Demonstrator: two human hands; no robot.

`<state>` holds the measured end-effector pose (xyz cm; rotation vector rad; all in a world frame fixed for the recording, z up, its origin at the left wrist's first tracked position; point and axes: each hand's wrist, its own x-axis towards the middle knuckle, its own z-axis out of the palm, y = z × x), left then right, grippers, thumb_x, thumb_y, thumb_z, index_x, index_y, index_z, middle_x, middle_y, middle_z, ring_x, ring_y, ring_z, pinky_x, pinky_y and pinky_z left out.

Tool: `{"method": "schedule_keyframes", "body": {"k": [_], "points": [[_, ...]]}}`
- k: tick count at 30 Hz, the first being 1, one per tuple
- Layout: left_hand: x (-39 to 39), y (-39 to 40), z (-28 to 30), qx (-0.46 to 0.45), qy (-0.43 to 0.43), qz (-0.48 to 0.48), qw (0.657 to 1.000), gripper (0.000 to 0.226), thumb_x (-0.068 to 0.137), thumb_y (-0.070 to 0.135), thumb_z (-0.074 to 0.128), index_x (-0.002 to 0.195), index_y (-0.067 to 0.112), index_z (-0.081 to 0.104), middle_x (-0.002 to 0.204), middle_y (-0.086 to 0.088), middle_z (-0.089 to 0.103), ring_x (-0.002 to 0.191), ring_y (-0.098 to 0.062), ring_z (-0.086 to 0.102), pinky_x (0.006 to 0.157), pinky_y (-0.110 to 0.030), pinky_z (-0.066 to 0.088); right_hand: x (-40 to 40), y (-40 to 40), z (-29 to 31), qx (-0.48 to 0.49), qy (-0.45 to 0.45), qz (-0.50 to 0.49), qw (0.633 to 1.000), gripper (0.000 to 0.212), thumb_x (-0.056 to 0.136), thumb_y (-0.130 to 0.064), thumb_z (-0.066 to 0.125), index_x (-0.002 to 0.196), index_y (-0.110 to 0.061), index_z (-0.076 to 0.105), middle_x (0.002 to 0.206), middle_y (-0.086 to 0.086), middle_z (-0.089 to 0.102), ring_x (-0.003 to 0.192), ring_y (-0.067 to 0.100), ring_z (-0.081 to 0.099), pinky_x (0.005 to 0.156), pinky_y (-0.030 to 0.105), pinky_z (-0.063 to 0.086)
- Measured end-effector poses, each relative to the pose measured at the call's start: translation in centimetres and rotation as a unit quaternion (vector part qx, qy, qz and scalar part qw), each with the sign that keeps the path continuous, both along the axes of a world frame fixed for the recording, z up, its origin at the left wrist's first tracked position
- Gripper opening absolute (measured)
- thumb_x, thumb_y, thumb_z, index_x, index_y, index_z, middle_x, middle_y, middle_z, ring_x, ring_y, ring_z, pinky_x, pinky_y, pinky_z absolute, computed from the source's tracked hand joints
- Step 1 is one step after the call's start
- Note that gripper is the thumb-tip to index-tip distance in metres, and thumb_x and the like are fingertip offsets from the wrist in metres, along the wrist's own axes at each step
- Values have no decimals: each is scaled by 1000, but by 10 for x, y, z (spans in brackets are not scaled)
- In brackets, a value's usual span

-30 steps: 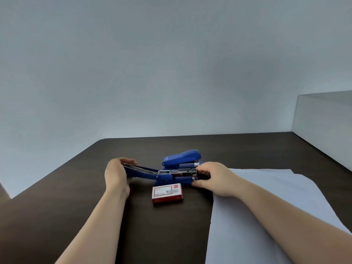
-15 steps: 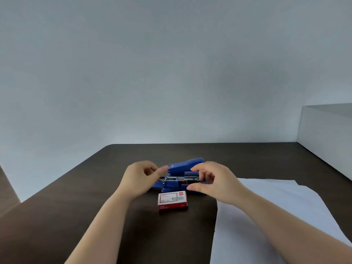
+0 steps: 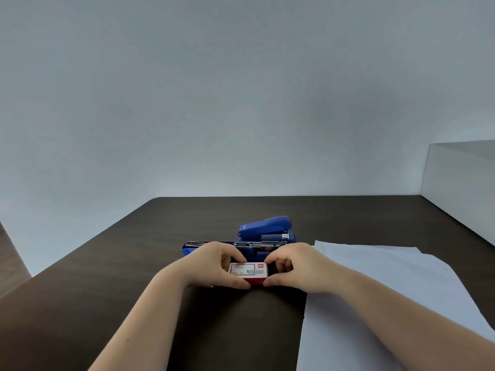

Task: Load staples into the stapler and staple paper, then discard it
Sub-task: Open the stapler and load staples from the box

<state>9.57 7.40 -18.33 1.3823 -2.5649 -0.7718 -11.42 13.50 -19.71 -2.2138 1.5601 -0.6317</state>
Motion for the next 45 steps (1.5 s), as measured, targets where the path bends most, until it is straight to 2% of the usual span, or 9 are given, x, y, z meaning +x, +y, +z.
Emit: {"method": "schedule_keyframes", "body": {"k": [3,8,18,21,24,28,36,41,45], "points": [[2,-2,-2,6,14,2,1000,45,65,52,78,104,36,62,99,-3,69,82,-17,65,76,-33,54,-3,1,0,13,-12,-22,1000,40,76,-47,72,109,-26,67,73,-14,56,67,3,53,62,16,42],[11,-4,-4,23,47,10,999,39,67,44,81,101,31,65,71,5,57,62,-5,50,62,-22,39,-10,1,8,54,2,-26,998,27,76,-37,73,98,-26,61,80,-13,59,73,5,57,68,17,49],[12,-9,-6,46,61,3,997,38,66,40,83,98,33,65,64,14,54,61,-3,52,62,-20,41,-12,2,25,102,114,-18,988,44,78,-41,72,115,-24,56,92,-7,62,81,7,58,73,22,48],[13,-10,-5,55,57,-3,997,39,66,40,83,100,33,64,70,10,58,67,-6,54,67,-24,44,-6,3,26,40,89,-17,995,41,81,-45,67,118,-29,57,84,-11,56,78,7,56,67,19,42],[13,-10,-6,53,54,-5,997,41,66,41,83,102,33,64,73,9,59,68,-7,54,68,-25,44,5,5,21,-27,96,10,995,20,90,-31,59,107,-25,69,74,-16,53,75,5,53,64,13,36],[12,-10,-4,43,47,-9,998,42,68,42,81,105,31,64,71,11,57,66,-5,52,66,-24,43,7,3,15,-11,110,0,994,15,89,-28,61,96,-22,73,66,-18,48,66,1,48,60,12,32],[11,-8,-3,34,35,-6,999,44,67,44,81,105,32,64,70,11,55,66,-6,52,67,-26,42,11,6,14,-11,107,-8,994,13,91,-21,58,79,-24,60,82,-10,54,76,7,53,70,17,42],[11,-7,-1,37,31,-4,999,44,68,43,81,106,31,62,71,8,54,67,-7,51,67,-26,41,7,9,22,-35,26,-25,999,6,91,-21,59,85,-23,61,85,-12,53,81,7,54,74,15,42],[10,-7,0,31,25,-5,999,46,67,46,81,107,30,63,70,9,55,66,-7,51,67,-27,42,4,10,22,-18,29,-19,999,10,92,-21,58,90,-22,68,78,-16,54,79,5,56,69,11,41]]}}
